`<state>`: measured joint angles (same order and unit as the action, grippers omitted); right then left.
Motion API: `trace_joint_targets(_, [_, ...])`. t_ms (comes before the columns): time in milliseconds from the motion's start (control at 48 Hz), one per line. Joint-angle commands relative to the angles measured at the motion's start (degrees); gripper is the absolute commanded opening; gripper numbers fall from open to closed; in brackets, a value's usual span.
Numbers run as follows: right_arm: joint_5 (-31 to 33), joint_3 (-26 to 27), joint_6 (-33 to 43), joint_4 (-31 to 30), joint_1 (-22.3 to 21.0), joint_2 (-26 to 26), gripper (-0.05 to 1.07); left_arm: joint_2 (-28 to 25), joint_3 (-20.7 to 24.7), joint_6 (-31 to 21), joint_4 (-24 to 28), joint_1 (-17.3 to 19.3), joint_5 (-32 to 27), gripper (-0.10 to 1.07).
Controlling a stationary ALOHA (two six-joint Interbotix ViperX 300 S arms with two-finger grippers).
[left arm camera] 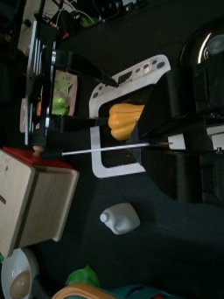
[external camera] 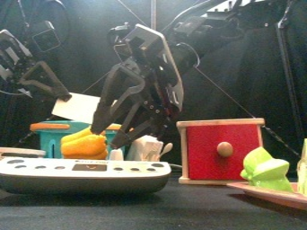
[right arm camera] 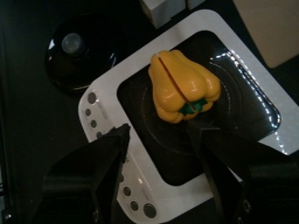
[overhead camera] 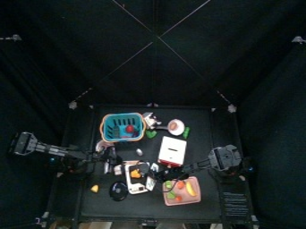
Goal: Regrasp cleaver
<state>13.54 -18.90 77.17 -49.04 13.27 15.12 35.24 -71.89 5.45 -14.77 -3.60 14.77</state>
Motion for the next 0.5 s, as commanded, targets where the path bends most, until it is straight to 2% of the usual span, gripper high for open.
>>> trace_joint_targets(0, [1.93, 0.18, -0.18, -0.88, 0.62, -5.19, 0.89, 1.14, 1.14, 0.0, 0.0, 0.09, 0.35, 0.52])
trace_joint_targets(333, [10.63, -2.9, -0.09, -10.28, 1.85, -15.38, 0.89, 8.17, 0.97, 0.09, 2.81, -2.46, 0.0, 0.52])
trace_joint_targets(479, [11.69, -3.96, 0.0, -11.87, 1.85, -18.81, 0.89, 10.2, 4.66, 0.18, 4.75, -2.46, -3.6, 0.52])
